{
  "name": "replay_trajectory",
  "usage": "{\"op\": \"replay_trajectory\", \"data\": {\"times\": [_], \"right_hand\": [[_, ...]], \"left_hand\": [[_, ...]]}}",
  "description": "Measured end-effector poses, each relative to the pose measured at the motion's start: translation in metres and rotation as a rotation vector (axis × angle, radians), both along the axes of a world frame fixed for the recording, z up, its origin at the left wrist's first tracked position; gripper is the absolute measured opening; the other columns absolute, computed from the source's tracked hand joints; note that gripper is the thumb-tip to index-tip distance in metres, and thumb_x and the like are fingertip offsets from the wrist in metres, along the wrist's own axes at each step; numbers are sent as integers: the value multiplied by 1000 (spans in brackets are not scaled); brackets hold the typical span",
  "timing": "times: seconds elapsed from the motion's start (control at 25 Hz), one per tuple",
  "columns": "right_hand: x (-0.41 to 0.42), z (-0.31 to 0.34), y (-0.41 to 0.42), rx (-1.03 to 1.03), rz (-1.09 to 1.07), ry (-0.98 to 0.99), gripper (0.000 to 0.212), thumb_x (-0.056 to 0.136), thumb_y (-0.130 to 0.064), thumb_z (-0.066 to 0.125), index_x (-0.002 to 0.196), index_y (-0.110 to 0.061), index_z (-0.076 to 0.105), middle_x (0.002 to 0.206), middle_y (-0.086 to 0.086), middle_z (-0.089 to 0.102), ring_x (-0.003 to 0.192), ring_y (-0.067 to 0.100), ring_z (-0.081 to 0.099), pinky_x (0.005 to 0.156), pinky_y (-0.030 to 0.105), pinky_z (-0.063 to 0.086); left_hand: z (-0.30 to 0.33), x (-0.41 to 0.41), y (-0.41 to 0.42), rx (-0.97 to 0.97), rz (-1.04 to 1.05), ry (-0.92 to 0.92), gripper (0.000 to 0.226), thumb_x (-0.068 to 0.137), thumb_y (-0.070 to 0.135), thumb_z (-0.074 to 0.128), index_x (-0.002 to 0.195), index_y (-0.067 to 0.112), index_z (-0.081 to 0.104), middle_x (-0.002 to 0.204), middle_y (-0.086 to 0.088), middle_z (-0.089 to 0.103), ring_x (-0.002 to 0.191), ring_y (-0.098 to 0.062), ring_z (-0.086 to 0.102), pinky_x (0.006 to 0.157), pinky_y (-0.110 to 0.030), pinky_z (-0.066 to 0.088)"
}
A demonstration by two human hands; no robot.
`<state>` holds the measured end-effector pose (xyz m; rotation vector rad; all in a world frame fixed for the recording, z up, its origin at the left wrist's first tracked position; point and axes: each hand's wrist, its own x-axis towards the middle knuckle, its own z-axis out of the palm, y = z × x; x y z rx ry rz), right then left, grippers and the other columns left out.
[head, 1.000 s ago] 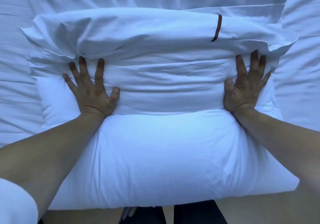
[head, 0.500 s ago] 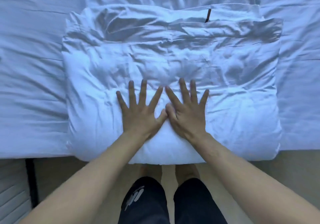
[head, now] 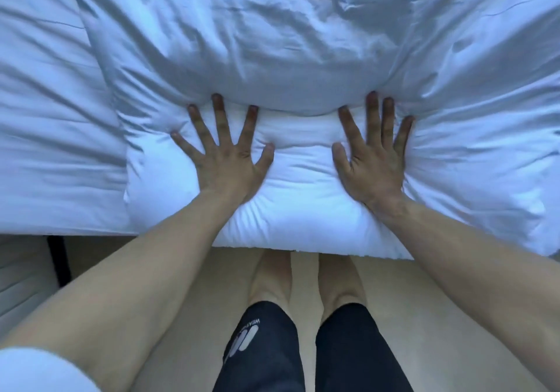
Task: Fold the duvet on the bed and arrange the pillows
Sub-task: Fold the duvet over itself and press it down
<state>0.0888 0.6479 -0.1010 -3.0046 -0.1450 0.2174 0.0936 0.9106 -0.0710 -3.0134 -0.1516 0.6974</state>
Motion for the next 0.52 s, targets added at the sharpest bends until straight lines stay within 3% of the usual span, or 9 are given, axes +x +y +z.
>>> {"op": "replay_trajectory", "data": {"times": [0.28,0.52], "right_hand": [[-26,63,-44,73,93,107,63,102,-45,43,161,-33,25,172,7,10,159,27,6,126,54,-3],[-54,76,-120,-21,-238,31,62,102,-47,40,161,-38,22,172,4,5,159,30,1,125,59,-2]], "left_hand": [[60,-36,33,-63,-118,99,86,87,85,13,159,46,-13,170,0,-23,155,-37,-21,114,-78,0],[67,-61,65,-88,101,159,90,79,91,17,155,54,-15,165,3,-34,153,-38,-27,113,-80,2]]}}
